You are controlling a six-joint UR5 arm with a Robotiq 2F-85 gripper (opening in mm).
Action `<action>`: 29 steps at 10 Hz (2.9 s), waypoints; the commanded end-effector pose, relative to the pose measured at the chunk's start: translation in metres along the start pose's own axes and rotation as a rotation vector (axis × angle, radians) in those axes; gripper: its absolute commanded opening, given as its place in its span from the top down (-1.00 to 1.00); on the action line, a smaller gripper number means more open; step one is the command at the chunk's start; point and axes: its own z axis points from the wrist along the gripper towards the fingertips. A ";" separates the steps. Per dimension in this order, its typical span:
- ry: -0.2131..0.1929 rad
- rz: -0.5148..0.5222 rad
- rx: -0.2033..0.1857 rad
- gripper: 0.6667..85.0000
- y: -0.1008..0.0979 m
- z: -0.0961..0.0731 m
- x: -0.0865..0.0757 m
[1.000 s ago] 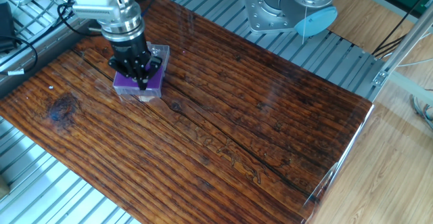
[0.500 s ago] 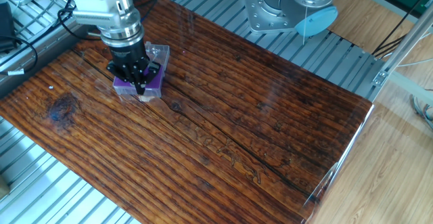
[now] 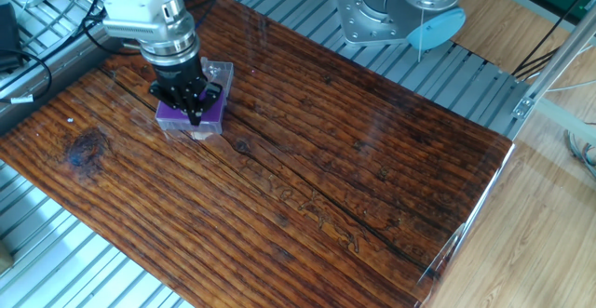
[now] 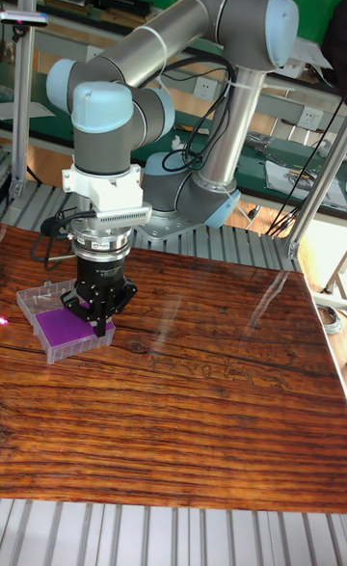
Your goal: Insert a small pipette tip into the holder for small pipette tips
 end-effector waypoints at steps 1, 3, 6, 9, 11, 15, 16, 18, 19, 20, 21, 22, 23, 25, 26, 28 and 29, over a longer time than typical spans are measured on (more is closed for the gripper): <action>0.008 0.014 0.003 0.98 -0.001 -0.002 0.003; 0.021 0.017 -0.006 0.98 0.001 -0.002 0.006; 0.020 0.021 -0.017 0.98 0.004 -0.003 0.006; 0.009 0.033 -0.053 0.98 0.013 -0.018 0.003; -0.022 0.016 -0.027 0.98 0.000 -0.033 0.002; -0.012 0.006 0.010 0.98 -0.020 -0.031 0.006; -0.008 -0.001 0.005 0.98 -0.023 -0.026 0.005; 0.023 0.017 -0.005 0.98 -0.024 -0.013 0.009; 0.032 0.022 0.012 0.98 -0.029 -0.008 0.010; 0.037 0.025 0.012 0.98 -0.029 -0.007 0.010; 0.042 0.026 0.009 0.98 -0.028 -0.007 0.012; 0.056 0.033 -0.005 0.98 -0.025 -0.007 0.016; 0.062 0.040 -0.020 0.98 -0.021 -0.006 0.017; 0.067 0.052 -0.050 0.98 -0.013 -0.007 0.018; 0.069 0.057 -0.061 0.98 -0.010 -0.007 0.019; 0.072 0.060 -0.067 0.98 -0.008 -0.007 0.019; 0.074 0.063 -0.072 0.98 -0.006 -0.007 0.020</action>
